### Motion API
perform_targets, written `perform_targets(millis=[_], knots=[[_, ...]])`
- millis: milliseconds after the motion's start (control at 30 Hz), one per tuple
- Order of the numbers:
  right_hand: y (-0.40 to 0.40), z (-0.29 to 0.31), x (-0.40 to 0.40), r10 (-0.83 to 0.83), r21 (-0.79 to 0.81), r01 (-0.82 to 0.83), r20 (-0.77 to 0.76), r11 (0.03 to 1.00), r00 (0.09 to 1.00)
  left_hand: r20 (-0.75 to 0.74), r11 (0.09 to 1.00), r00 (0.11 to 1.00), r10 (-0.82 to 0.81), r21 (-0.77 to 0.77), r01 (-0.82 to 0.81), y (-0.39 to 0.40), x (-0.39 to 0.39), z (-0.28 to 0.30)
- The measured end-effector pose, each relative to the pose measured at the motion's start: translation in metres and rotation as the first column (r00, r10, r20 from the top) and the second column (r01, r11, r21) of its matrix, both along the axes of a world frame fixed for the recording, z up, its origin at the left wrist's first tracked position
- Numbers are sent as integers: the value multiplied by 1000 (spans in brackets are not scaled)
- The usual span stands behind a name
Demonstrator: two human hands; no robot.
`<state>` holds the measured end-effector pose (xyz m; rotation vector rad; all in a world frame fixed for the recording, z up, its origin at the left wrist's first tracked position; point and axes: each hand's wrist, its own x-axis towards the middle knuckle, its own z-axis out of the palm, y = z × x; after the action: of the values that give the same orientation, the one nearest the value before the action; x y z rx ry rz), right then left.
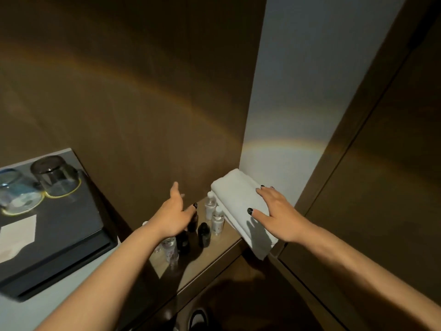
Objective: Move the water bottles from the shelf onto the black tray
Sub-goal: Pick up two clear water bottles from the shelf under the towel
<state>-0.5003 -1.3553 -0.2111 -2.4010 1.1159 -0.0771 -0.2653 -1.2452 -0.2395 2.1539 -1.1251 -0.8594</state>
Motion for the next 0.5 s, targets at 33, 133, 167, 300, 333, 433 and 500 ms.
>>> perform_targets(millis=[33,133,167,300,333,433,500], knots=[[-12,-8,12,-2,12,2,-7,1000,1000,-28,999,999,32,17,-32,-8,11,-8],[-48,-33,49,-19,43,19,0,999,1000,-54,990,992,116,86,-111,-45,53,-38],[-61,-43,60,-19,48,18,12,999,1000,-82,982,984,159,115,-150,-58,63,-47],[-102,-76,99,-151,191,143,25,971,988,-225,974,949,219,-4,-226,-109,90,-85],[-113,-86,107,-176,208,169,18,963,984,-236,969,941,241,-1,-249,-118,92,-86],[-141,-117,125,-228,280,226,-27,933,973,-154,973,961,228,64,-221,-140,102,-110],[-157,-134,135,-275,365,275,-54,889,960,-186,966,950,250,120,-230,-159,110,-132]])
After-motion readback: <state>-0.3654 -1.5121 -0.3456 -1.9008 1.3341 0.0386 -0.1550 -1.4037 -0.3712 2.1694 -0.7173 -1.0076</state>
